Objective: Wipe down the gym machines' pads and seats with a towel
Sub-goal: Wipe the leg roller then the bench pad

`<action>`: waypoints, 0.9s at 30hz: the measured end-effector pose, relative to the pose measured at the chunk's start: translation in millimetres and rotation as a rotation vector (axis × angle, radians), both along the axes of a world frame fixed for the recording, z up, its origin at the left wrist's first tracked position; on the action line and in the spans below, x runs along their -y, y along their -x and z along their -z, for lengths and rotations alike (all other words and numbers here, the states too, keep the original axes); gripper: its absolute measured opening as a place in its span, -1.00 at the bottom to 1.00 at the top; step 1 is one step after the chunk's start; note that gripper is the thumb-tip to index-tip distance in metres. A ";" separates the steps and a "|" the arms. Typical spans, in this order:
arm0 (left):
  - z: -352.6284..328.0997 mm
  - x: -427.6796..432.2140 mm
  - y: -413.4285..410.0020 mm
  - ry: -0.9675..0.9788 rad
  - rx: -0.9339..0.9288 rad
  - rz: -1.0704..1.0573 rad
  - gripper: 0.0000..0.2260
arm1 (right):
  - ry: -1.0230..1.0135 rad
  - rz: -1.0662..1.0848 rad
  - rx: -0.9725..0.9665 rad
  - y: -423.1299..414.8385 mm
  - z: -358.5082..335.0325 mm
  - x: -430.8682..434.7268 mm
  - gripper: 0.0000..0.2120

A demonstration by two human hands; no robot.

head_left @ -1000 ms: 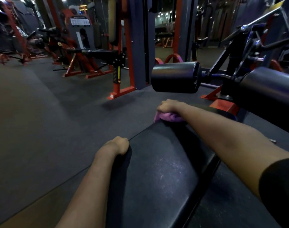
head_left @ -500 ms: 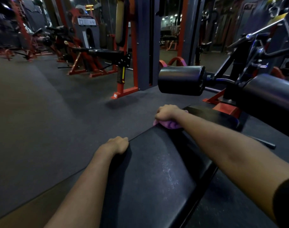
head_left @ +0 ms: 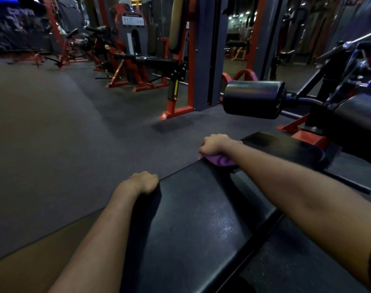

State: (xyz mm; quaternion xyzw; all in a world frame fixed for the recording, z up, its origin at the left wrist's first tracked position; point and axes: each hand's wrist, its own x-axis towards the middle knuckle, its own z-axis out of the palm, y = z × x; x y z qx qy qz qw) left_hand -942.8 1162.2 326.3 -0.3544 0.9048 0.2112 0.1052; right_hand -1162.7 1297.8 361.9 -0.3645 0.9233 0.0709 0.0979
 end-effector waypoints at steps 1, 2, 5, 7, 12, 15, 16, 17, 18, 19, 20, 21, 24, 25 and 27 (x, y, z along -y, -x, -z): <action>1.0 3.7 -7.0 0.005 0.002 -0.010 -0.58 | -0.032 -0.017 -0.014 -12.1 2.6 12.3 -0.61; 2.5 6.6 -12.5 -0.001 0.007 -0.025 -0.57 | -0.044 -0.043 -0.001 -27.2 4.6 25.1 -0.61; 2.1 10.9 -27.0 0.011 0.014 -0.053 -0.57 | -0.022 -0.208 0.059 -77.2 12.3 60.0 -0.62; 1.0 12.3 -34.1 0.031 0.020 -0.051 -0.58 | 0.037 -0.283 0.068 -97.4 14.0 63.3 -0.64; 2.5 19.7 -57.4 0.044 0.032 -0.056 -0.60 | 0.048 -0.095 0.174 -64.6 -6.1 26.5 -0.65; -1.3 22.9 -73.8 0.051 0.032 -0.078 -0.60 | -0.083 -0.003 0.111 -39.6 5.7 44.5 -0.66; -3.2 25.1 -81.0 0.049 0.040 -0.089 -0.60 | -0.106 -0.020 0.102 -34.3 18.1 61.7 -0.62; -4.5 27.2 -87.0 0.054 0.047 -0.097 -0.60 | -0.142 -0.049 0.107 -43.8 26.0 77.9 -0.56; -5.4 31.4 -93.0 0.057 0.064 -0.110 -0.59 | -0.137 -0.081 0.126 -65.2 29.9 93.0 -0.52; -5.4 35.8 -99.8 0.060 0.075 -0.120 -0.59 | -0.095 -0.138 0.167 -96.8 28.4 104.3 -0.50; -5.4 41.0 -105.3 0.060 0.087 -0.133 -0.59 | -0.060 -0.205 0.191 -128.5 23.8 110.0 -0.52; -5.6 44.4 -111.0 0.059 0.093 -0.148 -0.59 | -0.026 -0.271 0.206 -161.2 14.5 108.5 -0.56; -6.3 51.5 -129.6 0.058 0.106 -0.182 -0.60 | 0.138 -0.375 0.259 -191.5 8.2 101.1 -0.67; -6.6 52.7 -135.6 0.058 0.105 -0.185 -0.60 | 0.150 -0.355 0.304 -183.9 6.9 95.7 -0.70; -7.3 53.0 -147.8 0.063 0.106 -0.197 -0.59 | 0.145 -0.239 0.383 -158.6 2.9 80.9 -0.72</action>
